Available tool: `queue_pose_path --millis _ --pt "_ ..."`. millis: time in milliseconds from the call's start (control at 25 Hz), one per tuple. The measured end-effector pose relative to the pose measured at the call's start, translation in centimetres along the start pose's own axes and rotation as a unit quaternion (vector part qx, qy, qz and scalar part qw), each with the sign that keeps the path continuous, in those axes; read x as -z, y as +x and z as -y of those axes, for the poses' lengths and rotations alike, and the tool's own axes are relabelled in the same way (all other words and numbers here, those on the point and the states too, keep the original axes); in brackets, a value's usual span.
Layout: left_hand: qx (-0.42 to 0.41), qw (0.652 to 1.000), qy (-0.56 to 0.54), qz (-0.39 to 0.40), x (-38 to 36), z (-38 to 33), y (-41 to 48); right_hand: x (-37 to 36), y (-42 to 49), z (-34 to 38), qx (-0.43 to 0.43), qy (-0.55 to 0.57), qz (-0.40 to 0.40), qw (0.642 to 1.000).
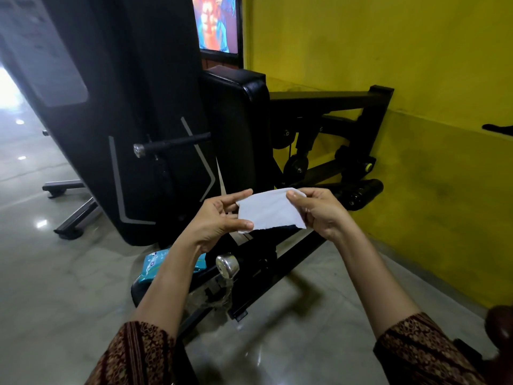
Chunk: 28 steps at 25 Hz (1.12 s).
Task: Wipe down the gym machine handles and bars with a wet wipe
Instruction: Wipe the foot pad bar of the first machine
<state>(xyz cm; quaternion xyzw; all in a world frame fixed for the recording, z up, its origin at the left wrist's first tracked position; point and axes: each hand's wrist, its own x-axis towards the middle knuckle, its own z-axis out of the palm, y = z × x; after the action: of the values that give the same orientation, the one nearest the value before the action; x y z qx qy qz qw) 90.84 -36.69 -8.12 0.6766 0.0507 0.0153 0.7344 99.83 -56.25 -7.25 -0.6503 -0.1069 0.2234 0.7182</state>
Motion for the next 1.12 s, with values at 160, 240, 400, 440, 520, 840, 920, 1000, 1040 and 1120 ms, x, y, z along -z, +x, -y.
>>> queue_pose_path --millis 160,240,400,440,520,840,920,1000,1040,1120 --pt "-0.010 0.996 0.082 -0.033 0.6 0.2 0.0 0.0 -0.1 0.5 0.123 -0.165 0.009 0.979" --pt "-0.019 0.989 0.143 -0.007 0.5 -0.1 -0.1 0.0 -0.2 1.2 0.142 -0.215 0.073 0.963" --pt "-0.069 0.981 0.175 0.044 -1.1 -0.3 0.0 -0.3 -0.5 1.5 0.129 -0.231 0.143 0.954" --pt "-0.083 0.980 0.177 0.038 -1.5 -0.3 0.0 -0.4 -0.4 1.2 0.127 -0.212 0.130 0.960" --pt "-0.101 0.977 0.185 0.027 -1.9 -0.4 0.0 -0.3 -0.1 0.6 0.113 -0.164 0.105 0.974" --pt "-0.085 0.982 0.169 -0.005 -2.2 -0.4 0.1 0.0 0.1 -0.4 0.058 -0.087 0.093 0.990" --pt "-0.086 0.984 0.158 0.006 -2.0 -0.4 -0.1 0.2 0.0 -0.3 0.080 -0.094 0.093 0.988" --pt "-0.090 0.986 0.141 -0.009 -1.9 -0.4 -0.3 0.1 -0.3 0.0 0.110 -0.105 0.089 0.984" --pt "-0.091 0.987 0.130 -0.023 -1.9 -0.4 -0.3 -0.1 -0.4 0.2 0.118 -0.109 0.088 0.983" --pt "-0.102 0.986 0.124 -0.044 -2.1 -0.5 -0.3 -0.5 -0.6 0.2 0.116 -0.119 0.104 0.980"
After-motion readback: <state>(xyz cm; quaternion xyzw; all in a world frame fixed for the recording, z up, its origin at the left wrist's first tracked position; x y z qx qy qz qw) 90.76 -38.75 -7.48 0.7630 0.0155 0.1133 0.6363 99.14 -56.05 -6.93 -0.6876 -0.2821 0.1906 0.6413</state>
